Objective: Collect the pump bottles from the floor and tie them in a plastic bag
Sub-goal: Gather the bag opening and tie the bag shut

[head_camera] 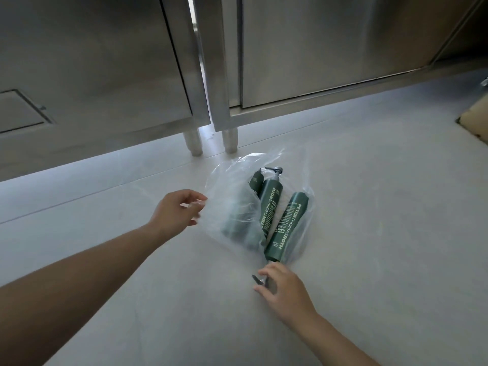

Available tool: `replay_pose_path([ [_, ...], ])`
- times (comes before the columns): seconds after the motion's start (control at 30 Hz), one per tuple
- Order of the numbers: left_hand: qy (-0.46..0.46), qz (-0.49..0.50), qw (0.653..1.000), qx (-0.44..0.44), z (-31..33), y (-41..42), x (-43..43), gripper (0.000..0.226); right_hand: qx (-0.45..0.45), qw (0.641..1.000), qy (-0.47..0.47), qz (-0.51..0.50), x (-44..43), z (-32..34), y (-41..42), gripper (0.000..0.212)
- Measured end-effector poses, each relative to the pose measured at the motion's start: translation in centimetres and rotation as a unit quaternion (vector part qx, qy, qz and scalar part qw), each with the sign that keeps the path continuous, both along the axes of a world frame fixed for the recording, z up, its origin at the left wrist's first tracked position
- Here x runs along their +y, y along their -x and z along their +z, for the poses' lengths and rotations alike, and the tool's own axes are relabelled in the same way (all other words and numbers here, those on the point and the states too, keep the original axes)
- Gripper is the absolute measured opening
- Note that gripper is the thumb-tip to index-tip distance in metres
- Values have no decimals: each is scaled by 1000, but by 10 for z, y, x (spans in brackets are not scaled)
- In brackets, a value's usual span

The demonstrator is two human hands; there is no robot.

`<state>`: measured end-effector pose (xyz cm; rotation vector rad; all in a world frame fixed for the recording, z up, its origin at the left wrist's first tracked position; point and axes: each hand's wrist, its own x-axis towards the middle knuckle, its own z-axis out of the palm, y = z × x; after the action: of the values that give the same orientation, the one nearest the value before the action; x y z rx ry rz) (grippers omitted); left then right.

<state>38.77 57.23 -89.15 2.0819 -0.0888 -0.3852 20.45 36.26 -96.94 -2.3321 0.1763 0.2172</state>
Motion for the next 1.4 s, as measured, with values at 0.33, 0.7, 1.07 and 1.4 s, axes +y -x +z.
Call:
replay_pose_path([
  [0.33,8,27,999,20,-7,-3,7,17,-19,999,32,-27,7,-4,-5,10],
  [0.7,78,50,995,32,18,-4,-16,8,-157,914,-212,-307,-42,105,-107,14],
  [1.07,171,172,969,42,63,10,-9,14,-96,983,-26,-154,-31,89,-149,27],
  [1.4,140,90,984,57,62,10,-46,7,-170,941,-67,-284,-126,86,-87,27],
])
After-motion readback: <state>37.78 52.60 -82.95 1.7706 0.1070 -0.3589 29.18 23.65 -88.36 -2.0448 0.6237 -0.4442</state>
